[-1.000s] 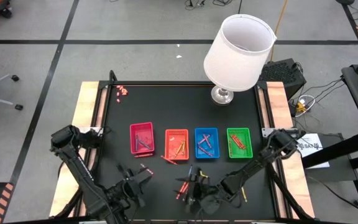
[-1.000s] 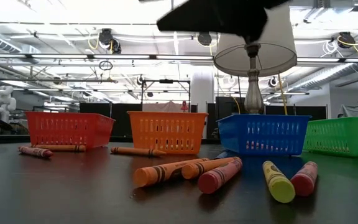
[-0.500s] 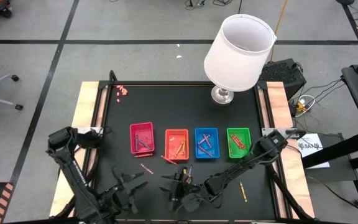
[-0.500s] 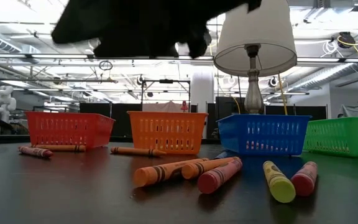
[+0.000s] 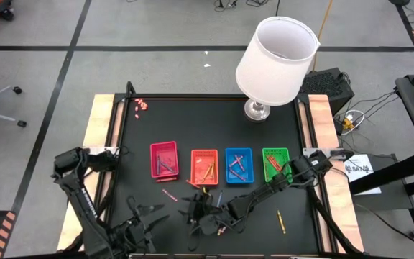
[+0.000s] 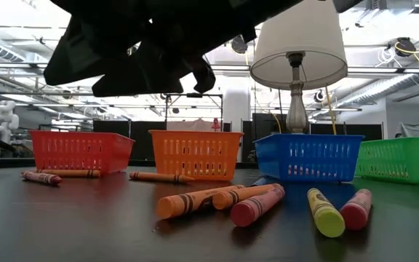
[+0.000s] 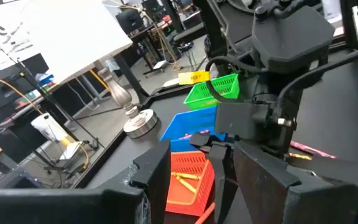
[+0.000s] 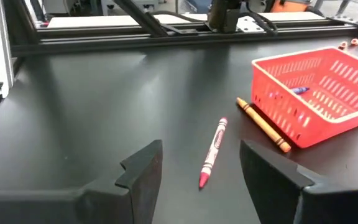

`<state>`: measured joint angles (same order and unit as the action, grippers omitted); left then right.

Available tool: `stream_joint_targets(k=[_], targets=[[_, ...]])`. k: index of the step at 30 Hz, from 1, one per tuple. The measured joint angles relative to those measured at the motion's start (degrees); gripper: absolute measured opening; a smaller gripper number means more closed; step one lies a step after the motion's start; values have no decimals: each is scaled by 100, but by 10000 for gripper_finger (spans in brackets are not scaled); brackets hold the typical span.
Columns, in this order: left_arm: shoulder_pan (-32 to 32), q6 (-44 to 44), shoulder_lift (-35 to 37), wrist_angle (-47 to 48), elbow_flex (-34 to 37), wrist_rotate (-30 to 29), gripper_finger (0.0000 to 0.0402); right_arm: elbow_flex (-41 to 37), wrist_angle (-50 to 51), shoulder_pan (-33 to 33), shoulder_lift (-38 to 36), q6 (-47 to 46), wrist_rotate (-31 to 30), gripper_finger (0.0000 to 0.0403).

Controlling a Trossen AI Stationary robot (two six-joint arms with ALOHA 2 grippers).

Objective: Sort crayons
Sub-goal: Put the red crayon into the blue bin

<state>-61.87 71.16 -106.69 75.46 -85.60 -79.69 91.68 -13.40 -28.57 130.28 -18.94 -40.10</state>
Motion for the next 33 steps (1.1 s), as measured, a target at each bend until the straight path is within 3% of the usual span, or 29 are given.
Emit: stream_joint_targets(k=[9,26,33], targets=[[185,-4,0,-7,0,17,173,7,-21,128,127,-55,106,202],[213,2,0,-22,0,43,173,0,-1133,482,919,121,688,201],[213,0,0,-52,0,60,173,-2,-1044,532,937,323,738,201]])
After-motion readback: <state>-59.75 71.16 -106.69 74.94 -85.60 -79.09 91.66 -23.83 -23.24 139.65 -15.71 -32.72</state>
